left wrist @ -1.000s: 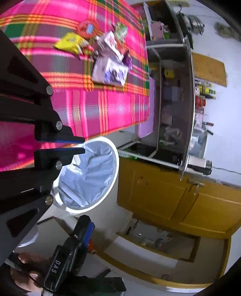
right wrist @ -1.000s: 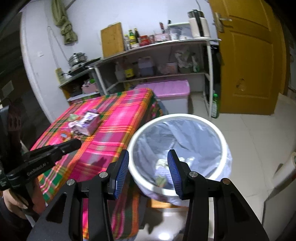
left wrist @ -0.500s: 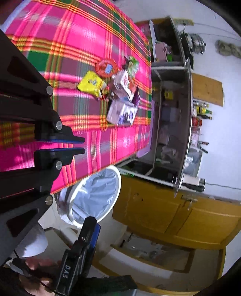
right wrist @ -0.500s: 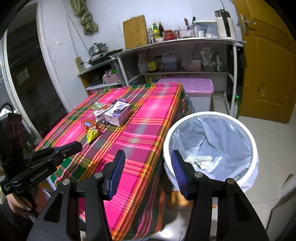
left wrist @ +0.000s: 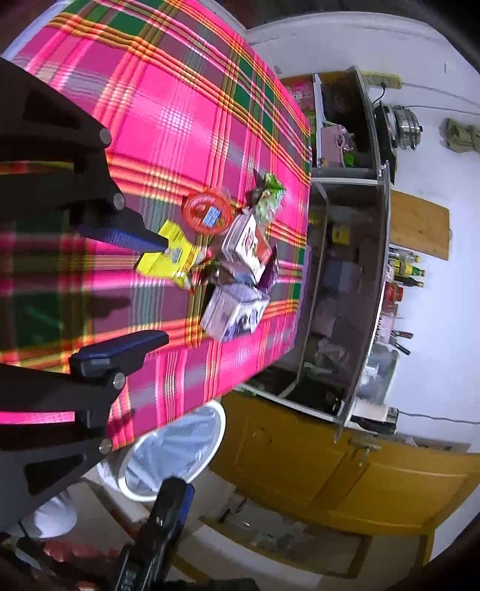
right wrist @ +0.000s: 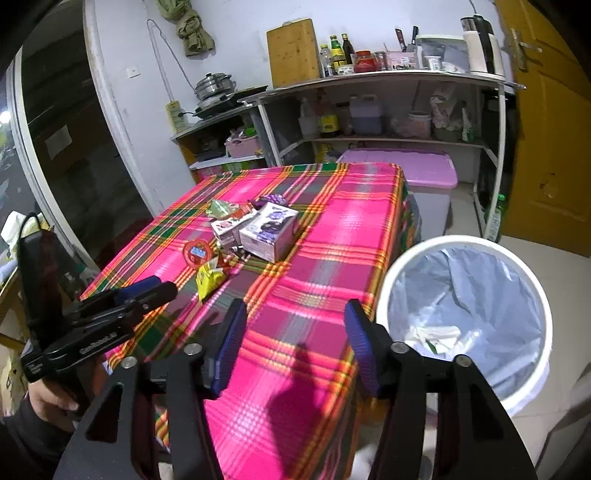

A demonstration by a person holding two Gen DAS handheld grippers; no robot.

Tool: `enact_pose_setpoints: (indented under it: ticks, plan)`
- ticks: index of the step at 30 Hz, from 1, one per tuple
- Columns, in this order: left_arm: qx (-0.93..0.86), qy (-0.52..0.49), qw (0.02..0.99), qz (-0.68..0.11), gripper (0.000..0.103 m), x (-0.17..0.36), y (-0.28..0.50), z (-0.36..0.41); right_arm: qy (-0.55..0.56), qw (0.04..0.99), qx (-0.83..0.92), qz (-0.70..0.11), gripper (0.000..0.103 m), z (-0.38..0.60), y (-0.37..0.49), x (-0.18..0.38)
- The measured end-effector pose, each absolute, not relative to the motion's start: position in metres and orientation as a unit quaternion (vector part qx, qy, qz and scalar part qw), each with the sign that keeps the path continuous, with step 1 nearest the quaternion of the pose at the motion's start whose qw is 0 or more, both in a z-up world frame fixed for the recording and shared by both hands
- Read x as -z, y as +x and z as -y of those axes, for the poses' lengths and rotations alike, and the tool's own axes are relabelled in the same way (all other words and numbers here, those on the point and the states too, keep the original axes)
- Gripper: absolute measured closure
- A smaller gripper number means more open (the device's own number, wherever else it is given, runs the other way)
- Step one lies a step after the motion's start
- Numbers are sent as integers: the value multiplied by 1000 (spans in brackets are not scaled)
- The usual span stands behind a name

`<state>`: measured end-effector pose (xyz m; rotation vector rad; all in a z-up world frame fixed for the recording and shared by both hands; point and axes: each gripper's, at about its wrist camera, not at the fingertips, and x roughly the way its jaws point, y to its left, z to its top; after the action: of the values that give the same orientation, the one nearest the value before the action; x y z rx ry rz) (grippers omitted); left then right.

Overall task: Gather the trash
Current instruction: 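Grasp the purple grape milk carton with the right gripper while the left grasps the yellow wrapper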

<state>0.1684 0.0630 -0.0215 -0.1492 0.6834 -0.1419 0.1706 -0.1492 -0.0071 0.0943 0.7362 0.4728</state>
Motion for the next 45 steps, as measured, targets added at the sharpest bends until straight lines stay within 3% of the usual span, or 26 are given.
enact_pose_setpoints:
  ticks: [4, 19, 23, 28, 45]
  plan:
    - [67, -57, 934, -347, 54, 31, 193, -69, 44, 904, -232, -356, 44, 140, 181, 5]
    - [60, -67, 903, -420, 54, 65, 245, -72, 43, 896, -228, -380, 44, 117, 223, 13]
    - [71, -71, 904, -415, 73, 64, 243, -73, 50, 891, -231, -388, 41, 106, 237, 15]
    - [86, -93, 909, -397, 86, 59, 236, -80, 58, 883, -233, -403, 36, 91, 258, 19]
    - [95, -147, 925, -339, 90, 48, 202, -116, 75, 867, -210, -445, 35, 39, 316, 43]
